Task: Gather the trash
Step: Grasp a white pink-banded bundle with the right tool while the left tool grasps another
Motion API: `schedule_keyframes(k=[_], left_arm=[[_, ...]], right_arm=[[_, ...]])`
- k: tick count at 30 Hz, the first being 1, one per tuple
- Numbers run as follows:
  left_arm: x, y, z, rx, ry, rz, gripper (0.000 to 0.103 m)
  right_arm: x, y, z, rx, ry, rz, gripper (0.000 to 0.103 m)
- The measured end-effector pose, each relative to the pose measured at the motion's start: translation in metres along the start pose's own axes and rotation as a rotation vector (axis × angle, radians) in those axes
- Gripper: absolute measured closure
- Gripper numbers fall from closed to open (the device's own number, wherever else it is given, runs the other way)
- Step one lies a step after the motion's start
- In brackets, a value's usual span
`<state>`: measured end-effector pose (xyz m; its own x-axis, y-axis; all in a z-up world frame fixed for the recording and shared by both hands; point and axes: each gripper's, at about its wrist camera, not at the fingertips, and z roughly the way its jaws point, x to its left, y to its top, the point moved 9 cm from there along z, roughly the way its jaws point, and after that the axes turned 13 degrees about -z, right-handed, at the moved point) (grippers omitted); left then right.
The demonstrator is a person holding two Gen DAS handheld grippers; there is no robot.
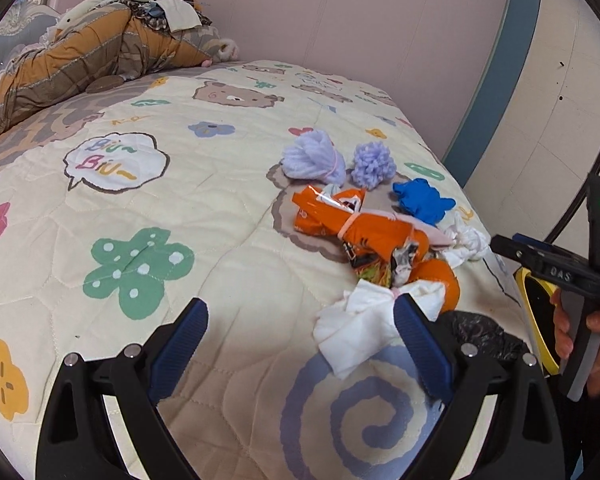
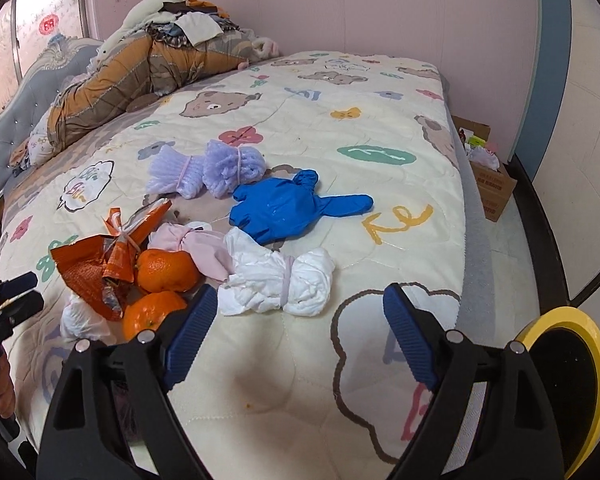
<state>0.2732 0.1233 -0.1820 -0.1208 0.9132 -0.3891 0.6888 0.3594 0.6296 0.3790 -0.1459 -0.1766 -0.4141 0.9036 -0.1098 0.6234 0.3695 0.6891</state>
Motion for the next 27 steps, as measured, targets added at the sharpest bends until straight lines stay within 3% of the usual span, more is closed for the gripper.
schedule_keyframes(k=[11, 19, 22, 25, 27], left_arm=[[-0.013, -0.014, 0.015, 0.047, -0.044, 0.070, 0.013], [-0.043, -0.012, 0.038, 0.088, -0.062, 0.139, 0.013], [-0.054, -0.013, 0.043, 0.095, -0.067, 0.170, 0.013], [-0.065, -0.015, 0.048, 0.105, -0.071, 0.195, 0.024], [-0.070, -0.018, 0.052, 0.119, -0.073, 0.204, 0.036]], right_arm=[[0.005, 0.007, 0.034, 0.038, 0.022, -0.015, 0.020], [0.004, 0.008, 0.062, 0.061, 0.057, 0.005, 0.020], [0.005, 0.005, 0.071, 0.078, 0.074, 0.000, 0.029], [0.008, 0.003, 0.075, 0.094, 0.097, 0.000, 0.038], [0.010, 0.002, 0.075, 0.094, 0.100, -0.014, 0.044]])
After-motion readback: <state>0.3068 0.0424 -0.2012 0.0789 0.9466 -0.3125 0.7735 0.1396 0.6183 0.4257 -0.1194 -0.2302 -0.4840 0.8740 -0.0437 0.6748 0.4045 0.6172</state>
